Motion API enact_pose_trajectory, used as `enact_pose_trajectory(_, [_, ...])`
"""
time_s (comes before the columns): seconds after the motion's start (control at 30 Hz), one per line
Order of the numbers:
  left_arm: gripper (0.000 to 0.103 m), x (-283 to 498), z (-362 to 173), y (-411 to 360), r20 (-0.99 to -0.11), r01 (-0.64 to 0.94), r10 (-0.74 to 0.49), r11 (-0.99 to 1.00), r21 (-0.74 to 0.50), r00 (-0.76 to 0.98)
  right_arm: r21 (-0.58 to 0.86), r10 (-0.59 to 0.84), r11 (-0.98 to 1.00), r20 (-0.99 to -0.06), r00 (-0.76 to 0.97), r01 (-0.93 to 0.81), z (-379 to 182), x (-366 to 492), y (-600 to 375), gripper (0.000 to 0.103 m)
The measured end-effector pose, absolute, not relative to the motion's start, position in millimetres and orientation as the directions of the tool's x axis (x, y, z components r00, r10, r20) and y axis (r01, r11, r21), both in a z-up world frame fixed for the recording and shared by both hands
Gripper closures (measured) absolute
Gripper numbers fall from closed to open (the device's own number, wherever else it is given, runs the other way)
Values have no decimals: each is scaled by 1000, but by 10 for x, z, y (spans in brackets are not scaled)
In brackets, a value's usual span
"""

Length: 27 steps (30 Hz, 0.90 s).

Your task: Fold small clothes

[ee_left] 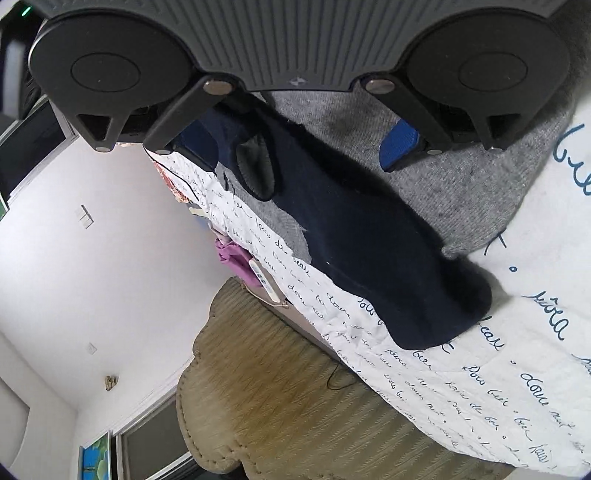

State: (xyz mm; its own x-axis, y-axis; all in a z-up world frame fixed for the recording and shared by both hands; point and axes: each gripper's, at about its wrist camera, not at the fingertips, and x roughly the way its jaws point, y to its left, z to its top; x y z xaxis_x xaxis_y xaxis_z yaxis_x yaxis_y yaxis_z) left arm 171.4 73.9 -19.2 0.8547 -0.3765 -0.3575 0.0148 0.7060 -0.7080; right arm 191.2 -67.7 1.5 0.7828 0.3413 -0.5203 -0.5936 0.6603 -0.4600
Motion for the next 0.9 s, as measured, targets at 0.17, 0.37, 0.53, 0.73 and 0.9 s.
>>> enact_pose_trajectory(0.17, [8,1643,-250,780,-337,22,-385,686,-727,859,-477,301,675,-519,800,-563,-14,1968,-568,47])
enact_pose_trajectory(0.37, [7,1632,-262,788,-331,25,-388,680,-733,860,-296,320,781,-567,759,-550,87,2190,-648,49])
enact_pose_trajectory(0.53, [6,1638,-265,787,-328,30,-391,679,-733,860,-202,353,821,-556,753,-534,193,2223,-774,49])
enact_pose_trajectory(0.73, [5,1639,-257,790,-330,31,-392,683,-730,859,-105,316,888,-569,759,-448,232,2377,-1060,48])
enact_pose_trajectory(0.9, [5,1642,-251,782,-334,31,-389,690,-723,859,-120,320,876,-580,749,-468,155,2418,-943,48])
